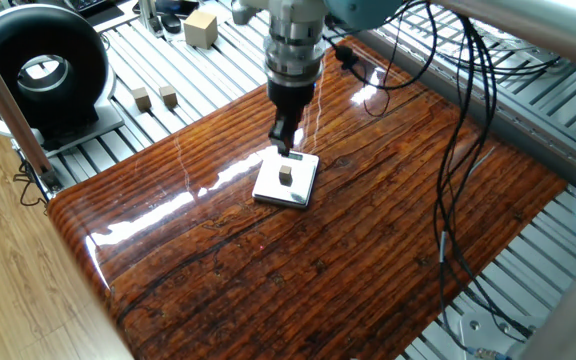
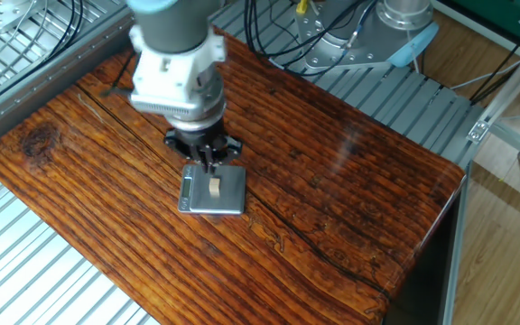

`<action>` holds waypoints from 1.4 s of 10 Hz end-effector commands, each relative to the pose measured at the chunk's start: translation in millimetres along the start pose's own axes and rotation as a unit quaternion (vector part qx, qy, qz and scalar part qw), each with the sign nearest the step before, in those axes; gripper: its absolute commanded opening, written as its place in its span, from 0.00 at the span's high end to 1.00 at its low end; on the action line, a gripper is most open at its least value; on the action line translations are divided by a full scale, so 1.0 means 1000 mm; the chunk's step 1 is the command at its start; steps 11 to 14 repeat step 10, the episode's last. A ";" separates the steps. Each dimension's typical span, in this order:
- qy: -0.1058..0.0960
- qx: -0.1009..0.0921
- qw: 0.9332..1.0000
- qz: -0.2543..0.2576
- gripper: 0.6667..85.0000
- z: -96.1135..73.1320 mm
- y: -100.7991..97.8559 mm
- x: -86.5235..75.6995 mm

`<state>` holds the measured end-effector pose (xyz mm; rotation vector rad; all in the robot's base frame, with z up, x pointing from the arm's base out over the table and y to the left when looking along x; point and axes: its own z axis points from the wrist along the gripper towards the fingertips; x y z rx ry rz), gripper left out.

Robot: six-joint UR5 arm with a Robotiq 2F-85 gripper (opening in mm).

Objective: Place the block on the scale

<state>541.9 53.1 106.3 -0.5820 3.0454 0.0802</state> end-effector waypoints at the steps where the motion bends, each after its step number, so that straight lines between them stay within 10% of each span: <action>1: -0.050 0.026 0.994 0.097 1.00 -0.024 0.021 -0.026; 2: -0.069 0.042 0.991 0.109 1.00 -0.026 0.025 -0.036; 4: -0.108 0.017 0.982 0.154 1.00 -0.030 0.047 -0.058; 8: -0.046 0.061 0.973 0.220 1.00 -0.026 0.028 -0.024; 14: -0.047 0.061 0.968 0.237 1.00 -0.028 0.028 -0.021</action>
